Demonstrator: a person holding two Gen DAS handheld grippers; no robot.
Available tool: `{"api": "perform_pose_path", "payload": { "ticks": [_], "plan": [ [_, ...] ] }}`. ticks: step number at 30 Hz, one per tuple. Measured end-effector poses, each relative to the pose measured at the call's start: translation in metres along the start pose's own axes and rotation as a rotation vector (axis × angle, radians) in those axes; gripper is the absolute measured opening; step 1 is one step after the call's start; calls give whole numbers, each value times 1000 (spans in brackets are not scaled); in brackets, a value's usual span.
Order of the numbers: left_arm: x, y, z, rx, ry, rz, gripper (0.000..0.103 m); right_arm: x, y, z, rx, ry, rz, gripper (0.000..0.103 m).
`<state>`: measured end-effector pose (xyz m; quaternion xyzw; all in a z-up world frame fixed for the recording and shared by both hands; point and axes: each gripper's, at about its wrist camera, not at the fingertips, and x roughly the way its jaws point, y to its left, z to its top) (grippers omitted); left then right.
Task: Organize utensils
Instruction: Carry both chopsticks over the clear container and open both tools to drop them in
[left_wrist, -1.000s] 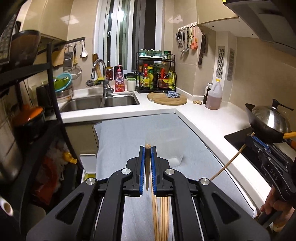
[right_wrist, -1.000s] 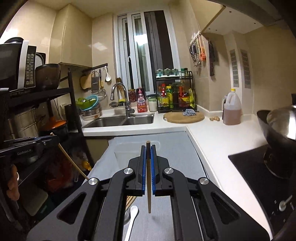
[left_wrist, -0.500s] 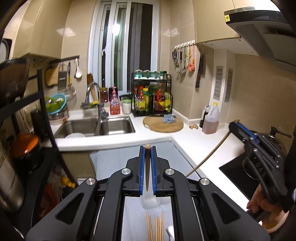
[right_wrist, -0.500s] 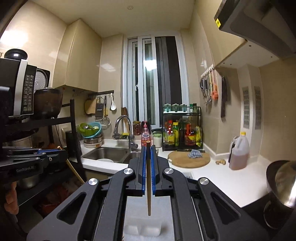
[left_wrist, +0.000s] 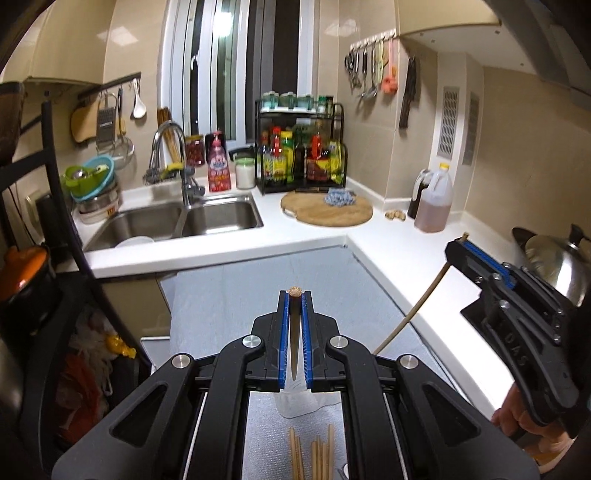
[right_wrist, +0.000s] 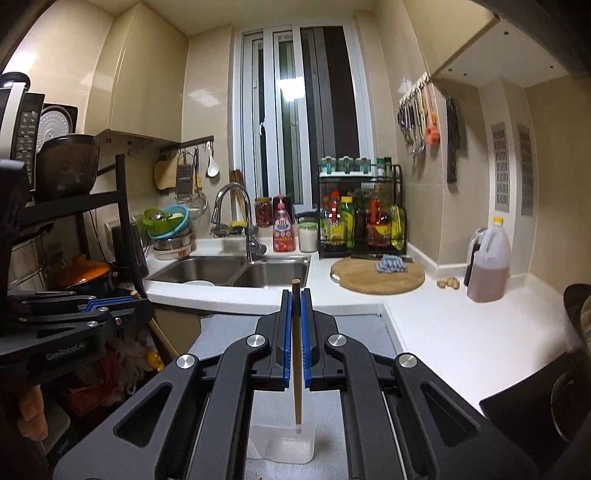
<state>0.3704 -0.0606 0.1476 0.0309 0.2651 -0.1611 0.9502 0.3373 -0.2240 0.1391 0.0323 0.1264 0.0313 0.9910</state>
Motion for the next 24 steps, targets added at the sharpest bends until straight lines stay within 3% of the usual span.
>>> {"api": "perform_pose_path", "payload": {
  "ticks": [4, 5, 6, 7, 8, 9, 12, 16, 24],
  "plan": [
    [12, 2, -7, 1, 25, 2, 7, 5, 0, -14, 13, 33, 14, 5],
    [15, 2, -9, 5, 34, 5, 13, 5, -1, -17, 22, 48, 23, 8],
    [16, 2, -11, 8, 42, 15, 41, 6, -2, -19, 31, 63, 27, 14],
    [15, 3, -14, 8, 46, 50, 62, 4, -3, -21, 44, 73, 22, 20],
    [10, 4, -16, -4, 28, 88, 88, 0, -4, -23, 59, 72, 12, 37],
    [0, 7, -20, -26, -17, 125, 91, -7, -6, -24, 79, 60, 0, 50],
    [-16, 11, -31, -35, -31, 140, 93, -27, -6, -32, 98, 44, -2, 54],
    [-43, 9, -56, -8, -45, 219, 93, -62, 0, -50, 115, 36, -12, 65],
    [-101, 4, -124, -45, -54, 256, 94, -136, 23, -111, 123, 111, -32, 79]
  ]
}}
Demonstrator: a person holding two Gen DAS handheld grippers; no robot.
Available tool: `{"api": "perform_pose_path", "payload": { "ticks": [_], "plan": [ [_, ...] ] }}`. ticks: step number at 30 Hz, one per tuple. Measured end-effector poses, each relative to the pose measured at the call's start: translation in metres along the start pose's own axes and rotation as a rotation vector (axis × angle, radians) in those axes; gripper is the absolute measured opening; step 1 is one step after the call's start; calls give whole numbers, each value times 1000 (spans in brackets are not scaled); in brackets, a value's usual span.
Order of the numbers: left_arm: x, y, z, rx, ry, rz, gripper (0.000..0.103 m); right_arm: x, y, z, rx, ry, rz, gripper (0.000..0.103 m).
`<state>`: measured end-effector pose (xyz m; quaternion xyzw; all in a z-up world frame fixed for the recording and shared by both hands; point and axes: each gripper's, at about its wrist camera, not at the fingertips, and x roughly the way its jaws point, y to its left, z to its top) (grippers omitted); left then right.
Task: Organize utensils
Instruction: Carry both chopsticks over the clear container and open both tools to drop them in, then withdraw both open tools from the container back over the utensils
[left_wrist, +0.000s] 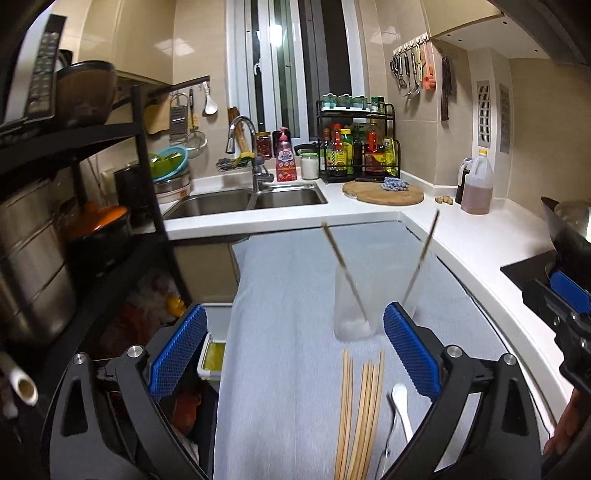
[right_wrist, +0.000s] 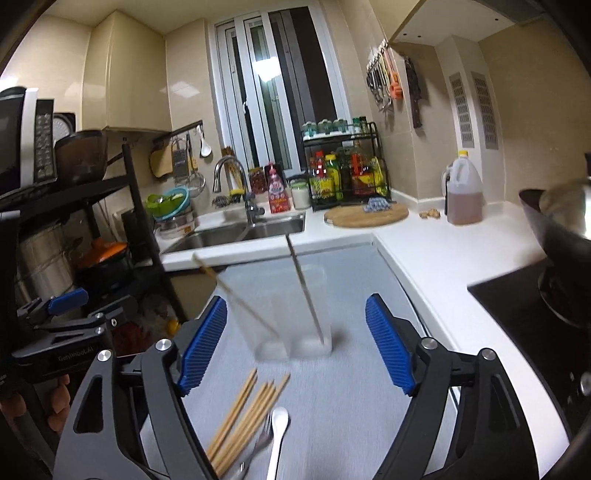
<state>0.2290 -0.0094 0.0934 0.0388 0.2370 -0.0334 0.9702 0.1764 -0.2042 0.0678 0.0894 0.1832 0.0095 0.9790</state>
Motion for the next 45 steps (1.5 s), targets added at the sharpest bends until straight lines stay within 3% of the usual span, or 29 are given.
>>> {"api": "perform_pose_path", "payload": {
  "ticks": [9, 17, 32, 45],
  "plan": [
    [-52, 10, -83, -46, 30, 9, 94, -64, 14, -75, -19, 39, -7, 79],
    [-80, 4, -126, -45, 75, 15, 94, -97, 21, -112, -40, 57, -19, 79],
    [-122, 0, -154, -51, 56, 23, 94, -133, 23, -127, -69, 47, -35, 79],
    [-123, 3, -160, -72, 60, 32, 94, -131, 21, -135, -70, 75, -41, 79]
  ]
}}
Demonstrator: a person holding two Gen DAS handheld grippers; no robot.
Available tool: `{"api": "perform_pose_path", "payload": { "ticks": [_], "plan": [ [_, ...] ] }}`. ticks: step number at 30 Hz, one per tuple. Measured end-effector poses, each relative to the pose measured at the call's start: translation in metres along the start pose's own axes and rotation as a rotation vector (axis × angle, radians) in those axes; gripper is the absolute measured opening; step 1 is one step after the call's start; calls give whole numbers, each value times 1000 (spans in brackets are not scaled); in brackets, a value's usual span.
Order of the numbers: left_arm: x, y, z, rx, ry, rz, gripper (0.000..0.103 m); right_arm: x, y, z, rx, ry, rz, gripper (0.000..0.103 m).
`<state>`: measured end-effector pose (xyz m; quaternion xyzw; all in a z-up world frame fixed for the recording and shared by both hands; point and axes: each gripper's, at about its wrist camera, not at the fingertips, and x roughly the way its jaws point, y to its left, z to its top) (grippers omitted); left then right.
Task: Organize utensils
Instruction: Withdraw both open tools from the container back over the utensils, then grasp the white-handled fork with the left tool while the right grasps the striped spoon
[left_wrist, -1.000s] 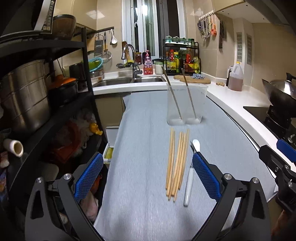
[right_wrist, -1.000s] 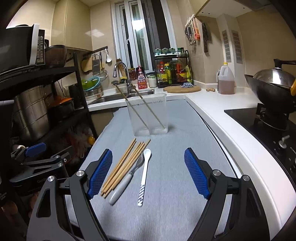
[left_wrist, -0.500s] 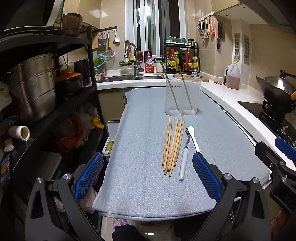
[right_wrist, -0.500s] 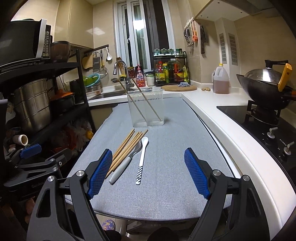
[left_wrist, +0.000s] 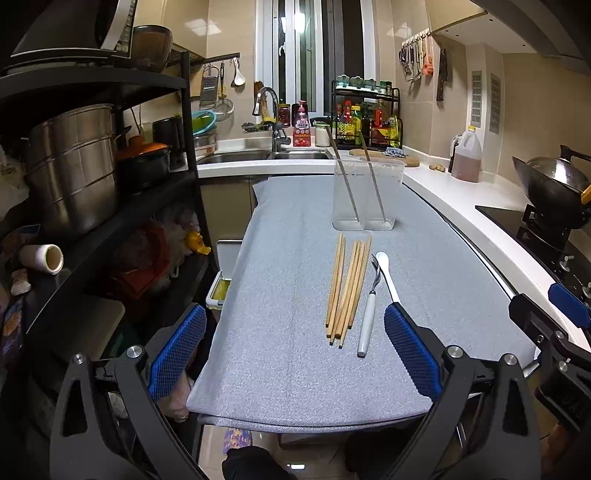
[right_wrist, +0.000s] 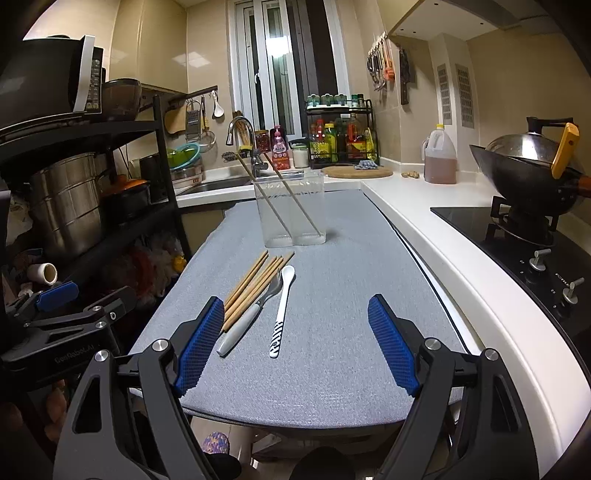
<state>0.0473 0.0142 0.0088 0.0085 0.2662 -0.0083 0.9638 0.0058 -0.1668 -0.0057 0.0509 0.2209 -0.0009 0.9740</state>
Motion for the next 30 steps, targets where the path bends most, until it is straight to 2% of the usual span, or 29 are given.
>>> {"api": "perform_pose_path", "payload": {
  "ticks": [9, 16, 23, 28, 30],
  "plan": [
    [19, 12, -8, -18, 32, 25, 94, 36, 1, -22, 5, 58, -12, 79],
    [42, 24, -15, -39, 65, 30, 94, 86, 6, -43, -20, 87, 2, 77],
    [61, 36, -18, -58, 97, 45, 94, 130, 15, -54, -9, 135, 24, 50],
    [67, 33, -19, -49, 101, 33, 94, 149, 30, -67, -79, 151, 34, 35],
    [68, 29, -19, -45, 101, 24, 94, 145, 31, -72, -107, 97, 39, 13]
  ]
}}
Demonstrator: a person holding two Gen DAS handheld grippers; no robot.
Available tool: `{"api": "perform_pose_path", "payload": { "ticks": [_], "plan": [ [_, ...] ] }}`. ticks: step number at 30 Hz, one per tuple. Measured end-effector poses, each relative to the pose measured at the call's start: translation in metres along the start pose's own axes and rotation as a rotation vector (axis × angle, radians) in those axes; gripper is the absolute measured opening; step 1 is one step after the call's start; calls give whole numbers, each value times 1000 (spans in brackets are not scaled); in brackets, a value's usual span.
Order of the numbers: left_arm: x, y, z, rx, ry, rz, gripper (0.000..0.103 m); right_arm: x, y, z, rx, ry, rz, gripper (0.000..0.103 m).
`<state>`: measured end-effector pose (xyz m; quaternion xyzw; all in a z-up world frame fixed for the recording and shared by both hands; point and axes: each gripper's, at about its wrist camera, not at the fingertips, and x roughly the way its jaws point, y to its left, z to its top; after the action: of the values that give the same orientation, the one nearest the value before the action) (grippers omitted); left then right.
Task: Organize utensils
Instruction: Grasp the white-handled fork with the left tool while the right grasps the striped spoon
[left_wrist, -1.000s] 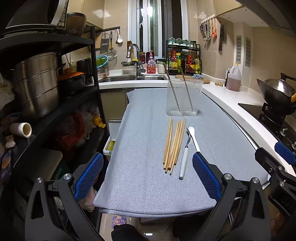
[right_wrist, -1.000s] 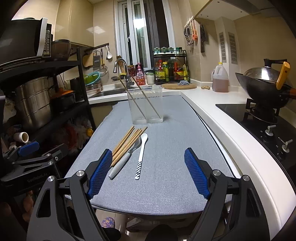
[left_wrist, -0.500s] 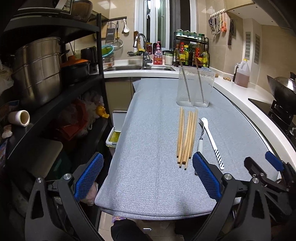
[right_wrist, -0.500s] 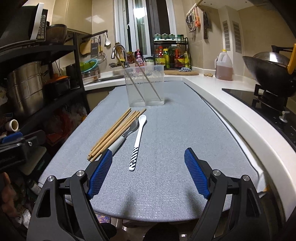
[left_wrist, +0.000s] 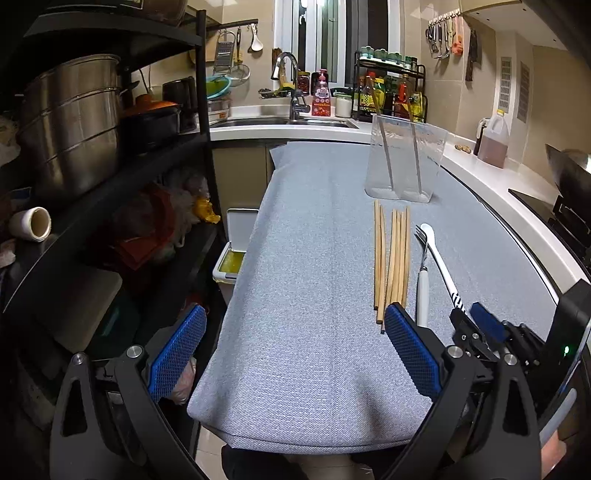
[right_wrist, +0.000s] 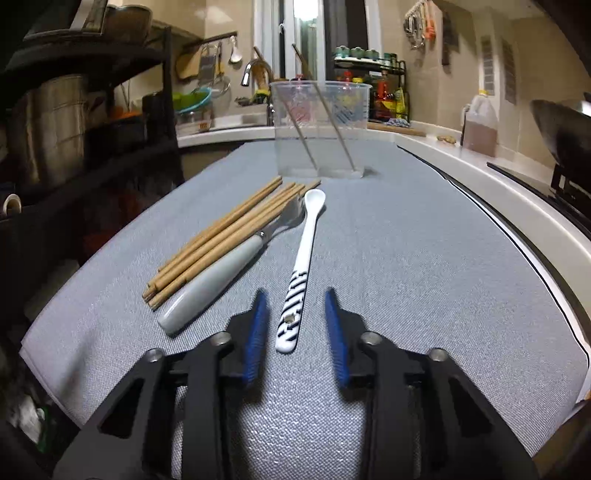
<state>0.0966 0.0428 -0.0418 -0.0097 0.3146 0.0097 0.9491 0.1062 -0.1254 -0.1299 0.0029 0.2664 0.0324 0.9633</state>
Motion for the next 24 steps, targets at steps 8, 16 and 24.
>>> {"api": "perform_pose_path", "payload": {
  "ticks": [8, 16, 24],
  "plan": [
    [4, -20, -5, 26, -23, -76, 94, -17, -37, -6, 112, 8, -23, 10],
    [20, -69, -22, 109, -27, -208, 65, -42, -74, -13, 145, -14, -63, 11],
    [39, -91, -42, 168, 8, -200, 28, -41, -79, -21, 121, -7, -61, 10]
  ]
}}
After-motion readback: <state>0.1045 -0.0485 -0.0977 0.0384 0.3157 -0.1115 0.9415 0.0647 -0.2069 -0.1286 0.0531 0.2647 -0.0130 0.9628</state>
